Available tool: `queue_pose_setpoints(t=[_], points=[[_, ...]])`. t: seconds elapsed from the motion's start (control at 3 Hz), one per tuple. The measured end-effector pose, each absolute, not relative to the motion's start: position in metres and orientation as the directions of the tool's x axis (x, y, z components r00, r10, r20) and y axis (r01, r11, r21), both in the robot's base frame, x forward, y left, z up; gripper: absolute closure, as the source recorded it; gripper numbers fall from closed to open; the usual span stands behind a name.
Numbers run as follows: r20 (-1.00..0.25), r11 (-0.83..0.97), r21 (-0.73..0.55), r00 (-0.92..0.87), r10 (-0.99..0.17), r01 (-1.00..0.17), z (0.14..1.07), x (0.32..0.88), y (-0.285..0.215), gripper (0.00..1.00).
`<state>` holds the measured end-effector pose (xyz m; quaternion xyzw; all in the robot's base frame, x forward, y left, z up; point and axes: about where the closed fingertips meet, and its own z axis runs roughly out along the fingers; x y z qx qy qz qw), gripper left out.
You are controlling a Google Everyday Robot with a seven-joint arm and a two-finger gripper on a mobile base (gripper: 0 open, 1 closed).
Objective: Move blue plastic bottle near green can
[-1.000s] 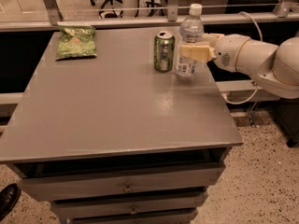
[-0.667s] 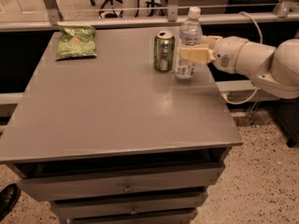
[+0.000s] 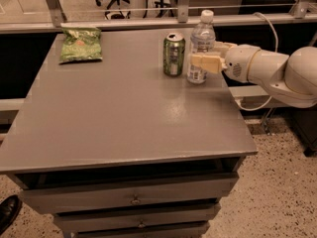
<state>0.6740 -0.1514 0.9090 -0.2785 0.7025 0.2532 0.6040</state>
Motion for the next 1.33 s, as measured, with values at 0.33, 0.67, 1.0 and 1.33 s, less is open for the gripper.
queue_pose_setpoints(t=[0.33, 0.67, 1.0, 1.33], points=[[-0.989, 0.713, 0.025, -0.120, -0.084, -0.700, 0.906, 0.673, -0.151, 0.00], [-0.988, 0.701, -0.014, -0.101, -0.121, -0.713, 0.916, 0.657, -0.163, 0.00], [-0.984, 0.697, -0.070, -0.064, -0.164, -0.713, 0.939, 0.626, -0.196, 0.00], [-0.984, 0.693, -0.071, -0.064, -0.167, -0.717, 0.940, 0.622, -0.198, 0.00]])
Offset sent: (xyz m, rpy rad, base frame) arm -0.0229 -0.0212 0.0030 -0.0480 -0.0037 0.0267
